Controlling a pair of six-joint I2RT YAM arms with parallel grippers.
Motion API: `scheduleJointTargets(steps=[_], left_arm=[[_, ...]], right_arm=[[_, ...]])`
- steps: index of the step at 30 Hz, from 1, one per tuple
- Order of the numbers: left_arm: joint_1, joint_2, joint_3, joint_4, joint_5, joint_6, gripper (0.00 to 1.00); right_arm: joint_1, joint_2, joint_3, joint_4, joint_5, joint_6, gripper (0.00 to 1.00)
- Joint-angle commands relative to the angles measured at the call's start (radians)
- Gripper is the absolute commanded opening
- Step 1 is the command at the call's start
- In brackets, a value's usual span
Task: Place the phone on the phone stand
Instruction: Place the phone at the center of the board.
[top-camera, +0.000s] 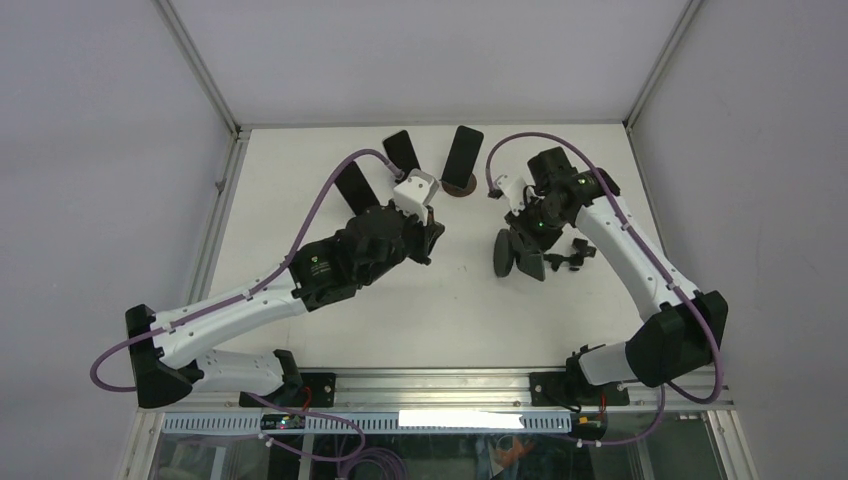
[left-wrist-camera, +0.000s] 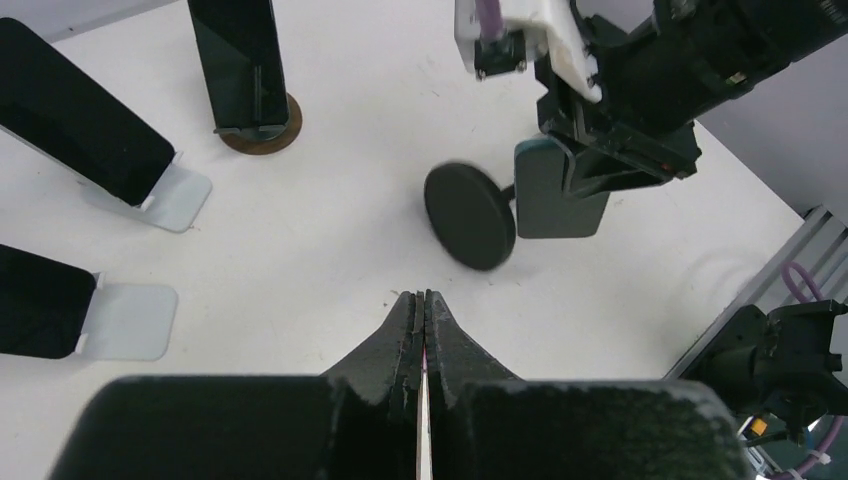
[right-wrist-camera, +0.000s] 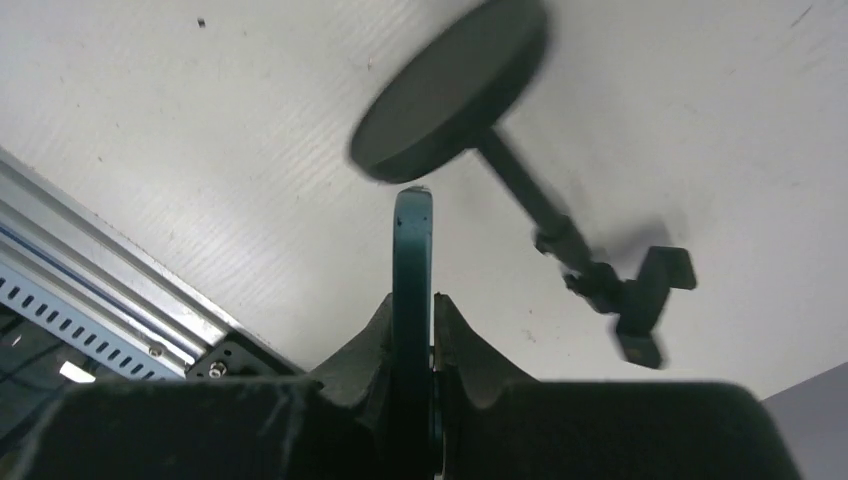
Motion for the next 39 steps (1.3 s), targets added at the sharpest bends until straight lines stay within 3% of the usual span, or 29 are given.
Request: scheduleJointTargets(steps=[1,8,11,16,22,26,32,39], left_arm=[[0.002,-0.022,0.014,-0.034,-0.014,-0.021,0.00],[0.002,-0.056,-0.030,-0.031,-0.023,-0.020,0.03],[0.002,-0.056,-0.049,-0.017,-0.014,-0.017,0.09],[0.004,-0.070,-0.147,0.074,0.023,-0.021,0.28],[0.012,-0.102,-0.309,0.265,0.076,-0.096,0.58],[0.029,-0.089,-0.375,0.362,0.132,-0.117,0.70],[0.041,0.020,-0.372,0.450,0.224,-0.048,0.73],[0.041,0.137,-0.360,0.557,0.270,0.027,0.74]], right_arm=[[0.005,-0.017,0.001,-0.063,0.035,-0.023,0.00],[-0.046,-0.055,0.003,-0.051,-0.120,-0.031,0.00],[-0.085,-0.079,0.003,-0.041,-0.173,-0.035,0.00],[-0.181,-0.131,-0.029,-0.061,-0.347,-0.092,0.00],[-0.286,-0.197,-0.136,-0.066,-0.535,-0.170,0.00],[-0.356,-0.178,-0.163,-0.106,-0.613,-0.225,0.00],[-0.445,-0.073,-0.188,-0.208,-0.738,-0.323,0.00],[-0.518,0.002,-0.233,-0.223,-0.717,-0.364,0.00]])
